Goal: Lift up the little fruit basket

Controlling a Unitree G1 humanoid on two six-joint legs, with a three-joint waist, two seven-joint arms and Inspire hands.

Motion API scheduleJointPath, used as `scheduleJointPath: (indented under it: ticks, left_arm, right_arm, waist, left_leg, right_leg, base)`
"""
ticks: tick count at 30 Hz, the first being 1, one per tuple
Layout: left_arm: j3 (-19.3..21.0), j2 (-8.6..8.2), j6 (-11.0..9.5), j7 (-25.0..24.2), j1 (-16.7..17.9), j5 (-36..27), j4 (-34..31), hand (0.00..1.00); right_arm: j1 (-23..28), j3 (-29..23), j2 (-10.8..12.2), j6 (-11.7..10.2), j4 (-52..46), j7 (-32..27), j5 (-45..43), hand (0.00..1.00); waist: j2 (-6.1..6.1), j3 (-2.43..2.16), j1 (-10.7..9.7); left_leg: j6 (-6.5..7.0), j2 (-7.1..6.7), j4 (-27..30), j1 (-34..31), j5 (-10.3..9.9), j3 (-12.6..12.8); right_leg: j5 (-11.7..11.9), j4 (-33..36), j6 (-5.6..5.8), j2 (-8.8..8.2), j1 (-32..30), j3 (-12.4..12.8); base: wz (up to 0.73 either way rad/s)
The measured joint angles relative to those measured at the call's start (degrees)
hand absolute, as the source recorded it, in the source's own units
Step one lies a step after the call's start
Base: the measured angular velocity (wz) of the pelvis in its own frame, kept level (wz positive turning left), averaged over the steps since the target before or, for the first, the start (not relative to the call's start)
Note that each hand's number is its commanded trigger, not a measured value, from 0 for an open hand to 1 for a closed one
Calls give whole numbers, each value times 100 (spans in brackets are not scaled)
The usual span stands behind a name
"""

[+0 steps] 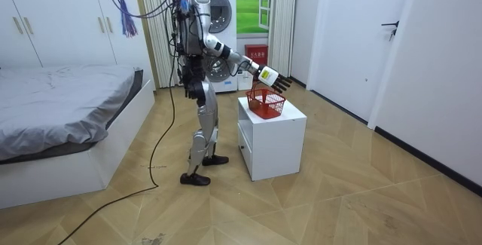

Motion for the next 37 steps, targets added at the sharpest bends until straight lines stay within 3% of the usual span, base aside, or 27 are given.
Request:
scheduleJointPath:
  ticks: [4, 10, 13, 15, 18, 25, 28, 34, 37]
  left_arm:
    - [33, -70, 22, 5, 60, 1, -27, 0]
    - [151, -94, 22, 28, 58, 53, -86, 0]
    - [250, -109, 32, 133, 136, 51, -84, 0]
    - [264, -108, 47, 233, 163, 54, -91, 0]
    - [276, -109, 52, 325, 151, 72, -286, 0]
    - [289, -158, -76, 475, 64, 121, -567, 0]
    - [289, -182, -153, 449, 17, 341, -576, 0]
    - [287, -182, -44, 282, 33, 907, -559, 0]
    - [287, -181, 7, 221, 42, 949, -448, 0]
  right_arm:
    - [104, -1, -2, 0, -253, -124, 0, 0]
    - [283, -66, -2, -2, -252, -358, -176, 0]
    - [667, -224, 6, -59, -224, -424, -258, 0]
    - [822, -243, 21, -208, 198, -485, -533, 0]
    - [1185, -366, 45, -205, 1030, -579, -783, 0]
    - [1832, -404, 86, -206, 3430, -539, -877, 0]
    - [1938, -413, 123, -149, 4099, -348, -1069, 0]
    - [1876, -408, 290, 212, 4837, 305, -1798, 0]
    - [1879, -404, 326, 361, 4968, 574, -2057, 0]
  waist:
    - [26, -4, 7]
    - [30, -8, -78]
    - [15, -5, -175]
    - [-6, -13, -293]
    - [-33, -25, -347]
    - [21, 5, -470]
    - [72, 24, -451]
    - [51, 2, -465]
    - [42, 13, -462]
  left_leg:
    - [-16, 36, -68, 114, 13, 48]
    - [-41, 73, -120, 227, 25, 84]
    - [-46, 61, -208, 412, 22, 89]
    - [-47, 44, -248, 485, 21, 68]
    - [-54, 42, -281, 521, 26, 62]
    - [-85, 43, -286, 665, 5, 28]
    - [-87, 53, -298, 706, 3, 23]
    - [-143, 48, -272, 745, 41, 2]
    - [-141, 19, -277, 895, -15, -7]
  right_leg:
    - [55, -102, -19, 67, 88, 246]
    - [84, -194, -59, 93, 199, 241]
    - [126, -324, -48, 105, 406, 238]
    - [131, -363, -44, 109, 486, 253]
    - [135, -381, -44, 132, 509, 406]
    - [151, -505, -67, 153, 717, 312]
    - [142, -509, -80, 155, 741, 308]
    - [105, -602, -104, 174, 800, 299]
    - [121, -708, -90, 164, 1009, 266]
  base:
    - [-8]
    - [-3]
    - [0]
    - [0]
    - [0]
    - [0]
    - [-4]
    - [-1]
    - [0]
